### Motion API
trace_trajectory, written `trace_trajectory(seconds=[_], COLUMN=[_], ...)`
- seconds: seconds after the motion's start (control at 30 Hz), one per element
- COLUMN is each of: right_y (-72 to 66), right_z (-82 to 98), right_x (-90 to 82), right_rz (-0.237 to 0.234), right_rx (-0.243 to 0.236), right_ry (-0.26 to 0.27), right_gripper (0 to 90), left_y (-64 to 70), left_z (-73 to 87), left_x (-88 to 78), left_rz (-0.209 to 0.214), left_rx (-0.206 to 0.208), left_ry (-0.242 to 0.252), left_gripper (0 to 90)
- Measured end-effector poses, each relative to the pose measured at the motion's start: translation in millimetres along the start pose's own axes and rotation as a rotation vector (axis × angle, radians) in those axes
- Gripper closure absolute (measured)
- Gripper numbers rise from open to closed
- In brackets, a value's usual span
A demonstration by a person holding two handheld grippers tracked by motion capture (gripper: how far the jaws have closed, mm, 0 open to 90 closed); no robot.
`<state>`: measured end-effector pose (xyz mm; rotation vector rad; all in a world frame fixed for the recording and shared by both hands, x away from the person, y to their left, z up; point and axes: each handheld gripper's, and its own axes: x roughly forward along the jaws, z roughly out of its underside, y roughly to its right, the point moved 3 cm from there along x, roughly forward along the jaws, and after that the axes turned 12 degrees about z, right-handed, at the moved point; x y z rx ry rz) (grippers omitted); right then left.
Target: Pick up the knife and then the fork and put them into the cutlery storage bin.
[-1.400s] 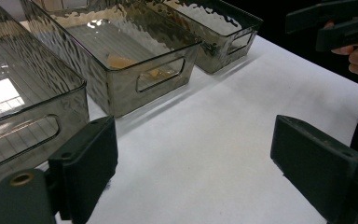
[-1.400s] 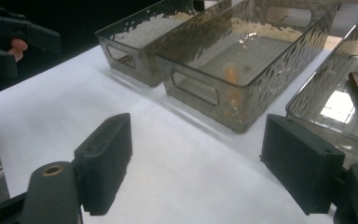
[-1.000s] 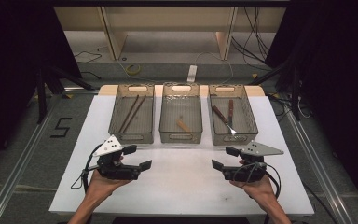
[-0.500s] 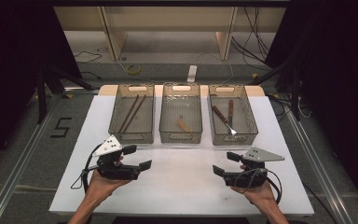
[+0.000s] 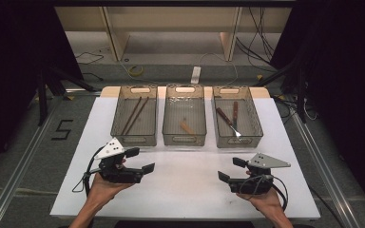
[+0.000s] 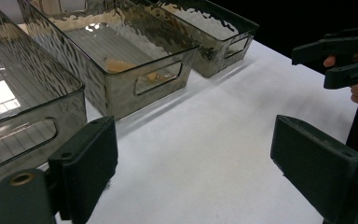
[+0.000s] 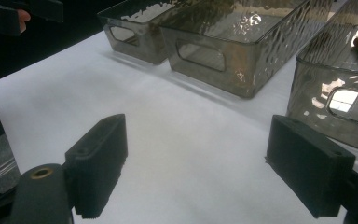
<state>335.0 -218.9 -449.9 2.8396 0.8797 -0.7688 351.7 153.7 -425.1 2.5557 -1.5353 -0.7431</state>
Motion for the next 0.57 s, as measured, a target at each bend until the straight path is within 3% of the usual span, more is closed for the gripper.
trace_trajectory(seconds=[0.57], right_y=[-0.4], right_z=[0.0], right_x=[0.8], right_rz=[0.000], right_rx=[-0.005], right_ry=[-0.005], right_gripper=[20.9], left_y=[0.1], left_z=[0.1], left_x=[0.5], left_rz=[0.000], left_rx=[0.000], left_ry=[-0.002], left_gripper=[14.1])
